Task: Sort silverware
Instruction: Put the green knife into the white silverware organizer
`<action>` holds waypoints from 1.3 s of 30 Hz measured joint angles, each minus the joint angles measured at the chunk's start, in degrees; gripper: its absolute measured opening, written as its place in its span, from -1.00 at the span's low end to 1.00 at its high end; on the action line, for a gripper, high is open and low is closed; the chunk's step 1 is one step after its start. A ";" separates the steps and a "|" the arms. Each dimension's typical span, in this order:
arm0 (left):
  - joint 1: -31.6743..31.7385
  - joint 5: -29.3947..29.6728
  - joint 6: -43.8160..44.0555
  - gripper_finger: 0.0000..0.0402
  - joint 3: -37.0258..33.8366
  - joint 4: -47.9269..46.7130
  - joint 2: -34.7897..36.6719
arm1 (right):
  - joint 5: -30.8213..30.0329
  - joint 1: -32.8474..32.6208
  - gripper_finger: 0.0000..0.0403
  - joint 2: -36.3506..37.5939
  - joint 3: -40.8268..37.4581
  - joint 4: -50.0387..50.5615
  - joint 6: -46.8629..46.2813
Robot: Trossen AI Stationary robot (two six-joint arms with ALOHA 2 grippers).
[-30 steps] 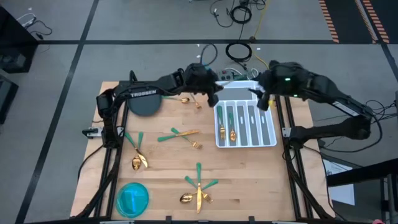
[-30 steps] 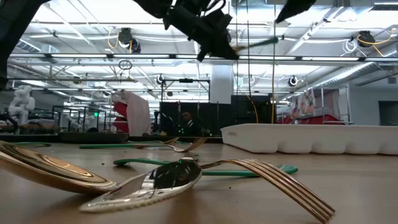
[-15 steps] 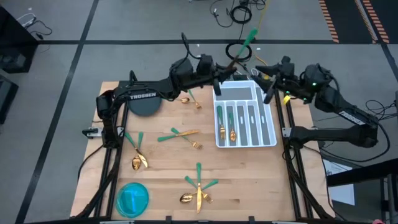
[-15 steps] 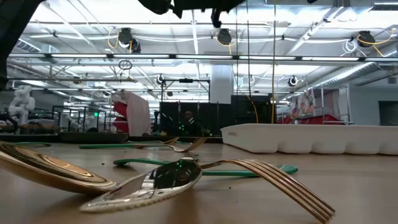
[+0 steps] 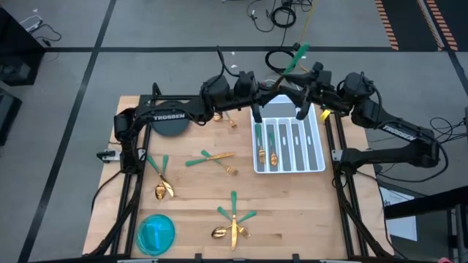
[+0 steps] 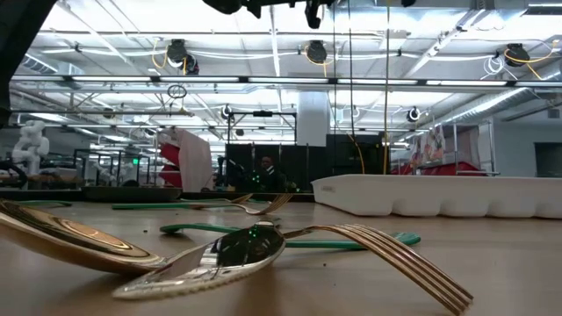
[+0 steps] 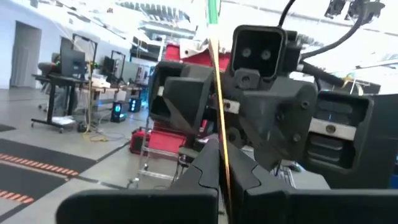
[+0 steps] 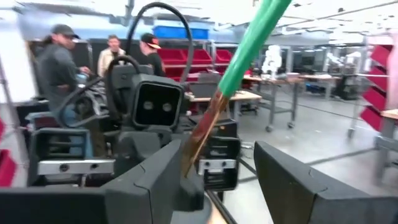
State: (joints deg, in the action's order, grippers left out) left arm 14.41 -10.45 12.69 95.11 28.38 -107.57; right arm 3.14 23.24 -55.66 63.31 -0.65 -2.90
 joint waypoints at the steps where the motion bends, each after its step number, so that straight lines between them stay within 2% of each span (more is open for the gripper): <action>1: -0.08 0.19 -0.08 -1.00 0.00 -0.02 0.00 | 0.72 -0.02 -0.04 -0.23 0.00 -0.82 -0.55; 10: -0.17 1.08 -1.44 -1.00 0.00 0.35 -0.07 | 4.86 -0.02 -0.05 -0.90 0.00 -4.43 -2.68; 17: -0.19 1.45 -1.60 -1.00 -0.01 0.84 -0.07 | 6.81 -0.02 -0.25 -1.74 0.00 -5.21 -2.55; 25: -0.48 1.50 -1.65 -1.00 -0.02 1.16 -0.07 | 7.80 -0.02 -0.33 -3.70 0.00 -6.29 -1.60; 32: -0.71 1.49 -2.66 -1.00 -0.02 1.15 -0.07 | 7.74 -0.02 -0.63 -3.22 0.02 -8.24 -0.01; 36: -0.74 1.44 -2.73 -1.00 -0.02 1.25 -0.07 | 7.53 0.00 -0.91 -2.82 0.02 -8.17 1.60; 39: -0.73 1.07 -3.08 -1.00 -0.02 1.31 -0.07 | 7.73 -0.02 -0.97 -2.82 0.02 -8.17 2.46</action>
State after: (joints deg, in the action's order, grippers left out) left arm 13.67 -9.38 9.61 95.09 29.69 -107.63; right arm 10.87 23.22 -58.48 63.33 -8.82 -0.44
